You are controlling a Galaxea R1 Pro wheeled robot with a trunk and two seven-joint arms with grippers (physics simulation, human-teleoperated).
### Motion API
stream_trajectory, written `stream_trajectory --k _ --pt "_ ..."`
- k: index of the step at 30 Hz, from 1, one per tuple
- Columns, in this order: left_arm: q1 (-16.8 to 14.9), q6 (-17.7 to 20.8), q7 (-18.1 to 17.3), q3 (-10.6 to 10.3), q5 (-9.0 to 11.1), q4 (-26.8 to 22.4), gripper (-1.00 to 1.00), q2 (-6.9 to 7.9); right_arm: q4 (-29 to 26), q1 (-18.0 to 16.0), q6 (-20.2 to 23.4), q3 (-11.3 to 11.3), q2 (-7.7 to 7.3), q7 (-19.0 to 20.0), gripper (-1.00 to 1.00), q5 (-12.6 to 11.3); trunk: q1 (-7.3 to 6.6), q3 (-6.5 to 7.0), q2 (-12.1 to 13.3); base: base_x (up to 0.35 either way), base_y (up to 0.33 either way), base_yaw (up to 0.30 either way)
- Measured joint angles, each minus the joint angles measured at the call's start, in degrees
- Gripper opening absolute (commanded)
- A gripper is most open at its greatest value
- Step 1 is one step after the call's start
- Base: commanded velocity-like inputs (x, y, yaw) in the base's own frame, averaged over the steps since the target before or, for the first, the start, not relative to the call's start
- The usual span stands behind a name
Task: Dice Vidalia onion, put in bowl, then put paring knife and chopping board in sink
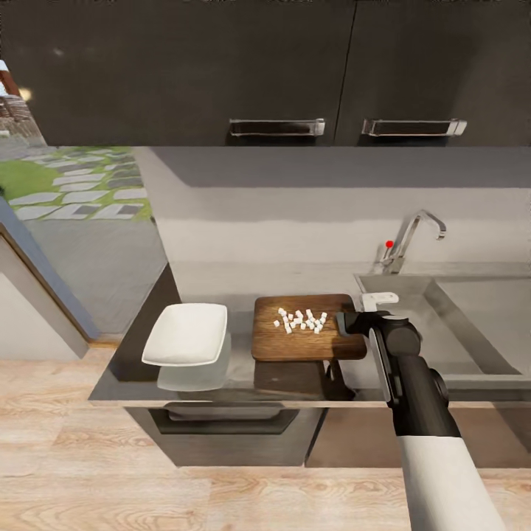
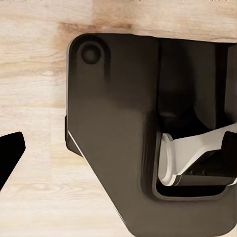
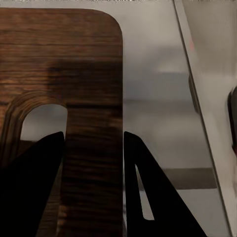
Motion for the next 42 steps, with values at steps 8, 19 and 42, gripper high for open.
stream_trajectory --k 8,19,42 --pt "0.0 0.0 0.0 0.01 0.0 0.0 1.0 0.0 0.0 0.0 0.0 0.1 0.0 0.0 -1.0 -0.01 0.0 0.69 0.0 0.0 0.0 0.0" --pt "0.0 0.01 0.0 0.01 0.0 -0.01 1.0 0.0 0.0 0.0 0.0 0.19 0.0 0.0 -1.0 -0.11 0.0 1.68 0.0 0.0 0.084 0.024" --pt "0.0 0.0 0.0 0.01 0.0 0.42 1.0 0.0 0.0 0.0 0.01 0.19 0.0 0.0 -1.0 0.03 0.0 3.75 0.0 0.0 0.032 0.067"
